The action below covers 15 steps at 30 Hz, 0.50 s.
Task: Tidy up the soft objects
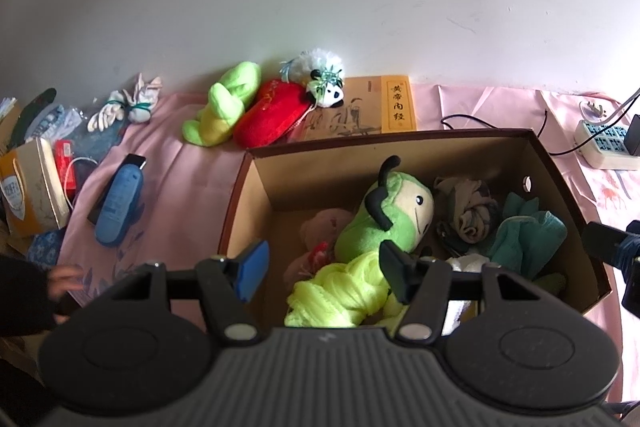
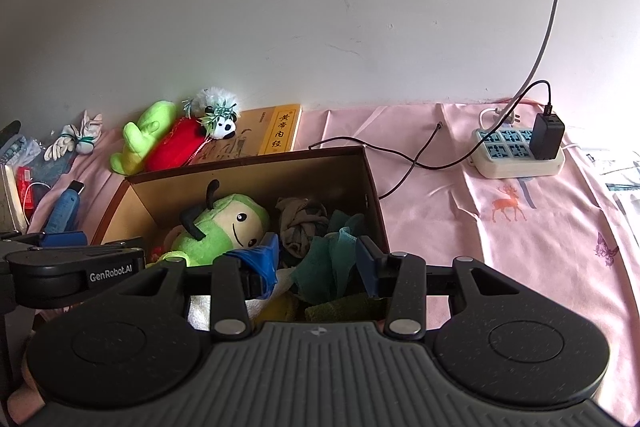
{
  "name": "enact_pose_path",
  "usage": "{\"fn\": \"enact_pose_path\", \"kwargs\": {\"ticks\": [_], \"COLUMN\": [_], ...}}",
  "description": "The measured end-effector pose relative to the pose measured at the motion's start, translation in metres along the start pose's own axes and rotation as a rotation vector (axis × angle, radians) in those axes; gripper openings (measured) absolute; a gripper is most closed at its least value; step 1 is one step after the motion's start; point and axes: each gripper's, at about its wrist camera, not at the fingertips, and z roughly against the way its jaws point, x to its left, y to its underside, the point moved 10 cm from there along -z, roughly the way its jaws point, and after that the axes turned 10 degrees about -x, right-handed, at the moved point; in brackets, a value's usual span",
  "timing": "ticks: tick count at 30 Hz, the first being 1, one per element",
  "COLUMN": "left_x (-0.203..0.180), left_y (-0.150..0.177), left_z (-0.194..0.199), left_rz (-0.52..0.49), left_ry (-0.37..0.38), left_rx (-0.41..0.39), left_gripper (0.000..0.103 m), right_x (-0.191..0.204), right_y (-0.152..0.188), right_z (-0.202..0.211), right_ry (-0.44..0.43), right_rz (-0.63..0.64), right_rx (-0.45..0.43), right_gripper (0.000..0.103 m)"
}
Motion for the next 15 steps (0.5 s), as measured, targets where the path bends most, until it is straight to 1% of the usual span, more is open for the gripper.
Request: {"fn": "enact_pose_path", "kwargs": {"ticks": [8,15], "left_x": [-0.0032,-0.0028], "left_y": [-0.0011,-0.0013], "left_z": [0.0013,0.0030], "left_rz": [0.000,0.015], "left_ry": [0.003,0.004], "left_rx": [-0.006,-0.017], "left_gripper": [0.061,0.061], "right_x": [-0.0029,-0.0036], "right_y": [-0.0027,-0.0014], "right_z": [0.0020,0.0029], "right_ry": [0.025,0.032], "right_rz": [0.010,0.018], "right_rx": [-0.008,0.011], "right_gripper": [0.027,0.027]}}
